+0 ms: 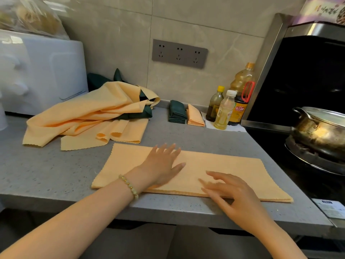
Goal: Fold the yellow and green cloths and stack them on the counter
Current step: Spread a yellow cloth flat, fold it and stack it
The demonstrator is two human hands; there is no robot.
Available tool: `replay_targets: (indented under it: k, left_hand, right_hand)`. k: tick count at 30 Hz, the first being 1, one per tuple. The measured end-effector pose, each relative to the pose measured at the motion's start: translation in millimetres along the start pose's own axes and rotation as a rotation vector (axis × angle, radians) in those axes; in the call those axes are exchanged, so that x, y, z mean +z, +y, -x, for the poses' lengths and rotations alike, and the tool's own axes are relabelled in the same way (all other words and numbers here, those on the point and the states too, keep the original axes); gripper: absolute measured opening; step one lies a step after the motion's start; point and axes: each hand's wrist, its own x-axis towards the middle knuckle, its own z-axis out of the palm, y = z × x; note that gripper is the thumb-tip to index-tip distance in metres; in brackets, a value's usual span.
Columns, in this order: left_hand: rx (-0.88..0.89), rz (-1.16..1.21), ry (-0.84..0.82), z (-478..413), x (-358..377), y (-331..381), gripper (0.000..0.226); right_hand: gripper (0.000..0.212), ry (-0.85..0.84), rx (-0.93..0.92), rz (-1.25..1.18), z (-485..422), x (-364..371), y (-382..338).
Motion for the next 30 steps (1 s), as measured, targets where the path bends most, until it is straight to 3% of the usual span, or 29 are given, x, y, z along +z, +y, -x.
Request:
replay_targets:
  k: [4,14,21,30]
  left_hand:
    - [-0.082,-0.014,-0.115,-11.5,9.0,-3.7,0.062]
    - [-0.119,0.060,-0.091,-6.0,21.6,3.5,0.061]
    - [-0.209,0.045,-0.091,-4.5,24.5,-2.7,0.069]
    - [-0.409,0.051,-0.076,22.0,19.0,-64.0,0.070]
  right_hand:
    - [0.042,-0.042,0.113,-0.019,-32.3,-6.0,-11.8]
    - [0.049,-0.443,0.326,0.032,-108.6,52.0,-23.7]
    - [0.051,-0.430,0.326,0.136,-98.7,64.0,-21.5]
    - [0.051,-0.427,0.292,0.140,-97.1,65.6,-19.0]
